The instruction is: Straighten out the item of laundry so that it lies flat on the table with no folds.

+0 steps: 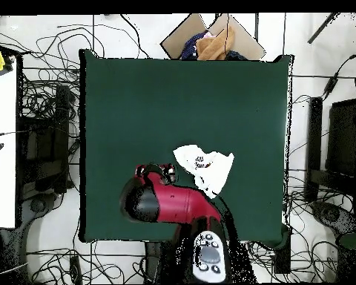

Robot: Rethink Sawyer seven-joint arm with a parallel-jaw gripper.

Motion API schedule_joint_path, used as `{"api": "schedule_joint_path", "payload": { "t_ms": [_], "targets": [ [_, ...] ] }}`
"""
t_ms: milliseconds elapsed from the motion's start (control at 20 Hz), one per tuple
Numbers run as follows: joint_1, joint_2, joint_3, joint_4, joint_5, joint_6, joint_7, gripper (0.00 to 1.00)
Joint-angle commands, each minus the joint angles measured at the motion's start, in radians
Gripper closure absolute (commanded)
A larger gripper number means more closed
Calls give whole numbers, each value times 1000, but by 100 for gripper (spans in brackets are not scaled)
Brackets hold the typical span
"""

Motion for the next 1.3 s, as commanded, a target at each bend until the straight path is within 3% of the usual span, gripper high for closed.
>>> {"api": "schedule_joint_path", "payload": {
  "t_ms": [50, 300, 600, 850, 1100, 1200, 1300],
  "targets": [
    [-34, 188, -38, -95, -108, -88, 74, 0],
    [-51, 233, -39, -127, -173, -77, 58, 0],
    [50, 314, -140, -162, -156, -145, 135, 0],
    [195, 431, -323, -218, -95, -283, 166, 0],
    [187, 484, -320, -239, -72, -331, 166, 0],
    [173, 505, -296, -236, -56, -372, 186, 0],
    [141, 488, -247, -228, -68, -335, 182, 0]
  ]
}}
